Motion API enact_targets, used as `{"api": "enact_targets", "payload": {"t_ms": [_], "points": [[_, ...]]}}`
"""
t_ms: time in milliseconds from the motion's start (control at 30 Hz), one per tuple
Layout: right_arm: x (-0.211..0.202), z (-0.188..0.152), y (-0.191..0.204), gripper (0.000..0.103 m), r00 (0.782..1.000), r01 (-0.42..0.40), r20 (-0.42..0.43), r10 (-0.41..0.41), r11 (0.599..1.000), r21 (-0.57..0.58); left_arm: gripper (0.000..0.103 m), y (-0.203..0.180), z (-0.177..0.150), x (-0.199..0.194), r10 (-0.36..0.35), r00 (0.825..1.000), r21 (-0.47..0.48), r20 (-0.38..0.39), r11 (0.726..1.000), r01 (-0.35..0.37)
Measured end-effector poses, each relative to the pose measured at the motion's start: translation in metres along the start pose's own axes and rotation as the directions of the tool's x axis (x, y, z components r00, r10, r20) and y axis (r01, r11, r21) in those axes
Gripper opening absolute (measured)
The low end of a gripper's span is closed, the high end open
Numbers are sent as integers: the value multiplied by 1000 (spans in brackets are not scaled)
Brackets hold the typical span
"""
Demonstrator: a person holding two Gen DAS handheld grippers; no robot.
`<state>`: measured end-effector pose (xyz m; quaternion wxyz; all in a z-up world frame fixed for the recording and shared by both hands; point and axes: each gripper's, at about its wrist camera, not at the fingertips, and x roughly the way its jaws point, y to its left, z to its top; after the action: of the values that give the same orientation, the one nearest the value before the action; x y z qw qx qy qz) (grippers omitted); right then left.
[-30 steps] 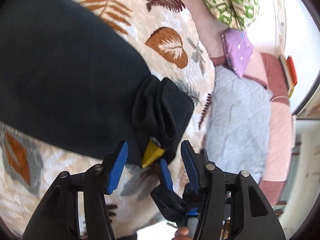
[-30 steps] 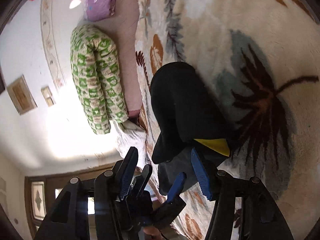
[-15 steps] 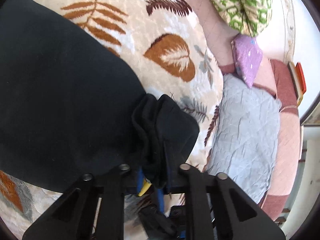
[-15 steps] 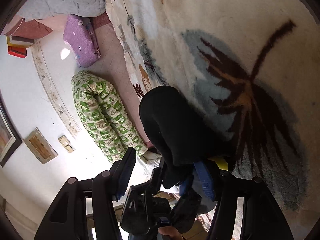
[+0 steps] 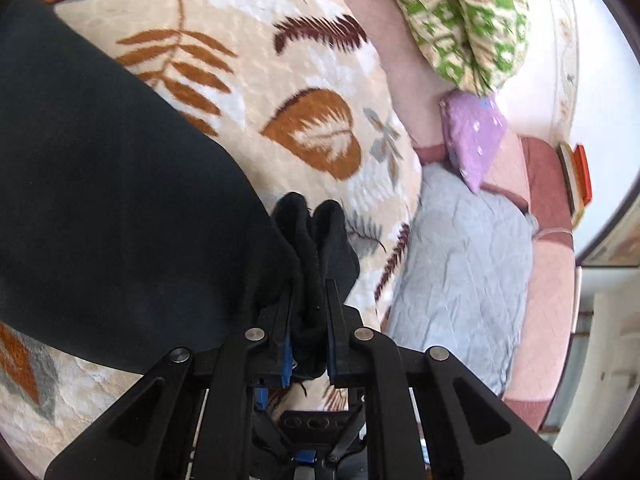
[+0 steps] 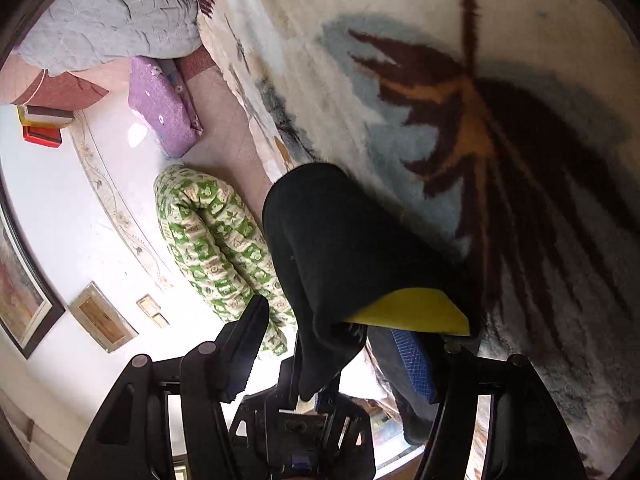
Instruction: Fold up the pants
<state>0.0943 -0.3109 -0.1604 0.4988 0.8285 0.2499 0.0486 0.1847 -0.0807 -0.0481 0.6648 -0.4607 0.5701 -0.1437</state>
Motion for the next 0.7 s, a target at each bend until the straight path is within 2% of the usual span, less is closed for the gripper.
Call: {"api": "enact_targets", "payload": {"t_ms": [33,100,167,267,467,567,700], "points": [[-2,-1,-2,65,1000,-3,22,2,1000,8,10,-1,-1,1,8,1000,4,3,1000,-8],[-4,0,-1,61,1000,-15,14,15,1000,7,10,-1,-4,3,8,1000,3,-7,1000,-8],[-9,3,1,41,999,-25,22,25,1000,-5,10,0,-7,5,9,1000,-8,-16,1000,-9],[-24,17,7,28,1000,-7,11,8,998,-61,10,4,-14,10,26,999,-11,-24,1000,-26],[-40,27,16,18,1000,13,-8,-14,990,-140,10,24,-22,17,90,996,-14,-15,996,-90],[-50,25,22,17,996,83,12,-83,959,-272,10,43,-24,31,134,990,-34,-35,990,-135],[-47,32,12,10,984,178,52,-171,928,-326,10,45,-27,36,149,989,9,-12,989,-149]]}}
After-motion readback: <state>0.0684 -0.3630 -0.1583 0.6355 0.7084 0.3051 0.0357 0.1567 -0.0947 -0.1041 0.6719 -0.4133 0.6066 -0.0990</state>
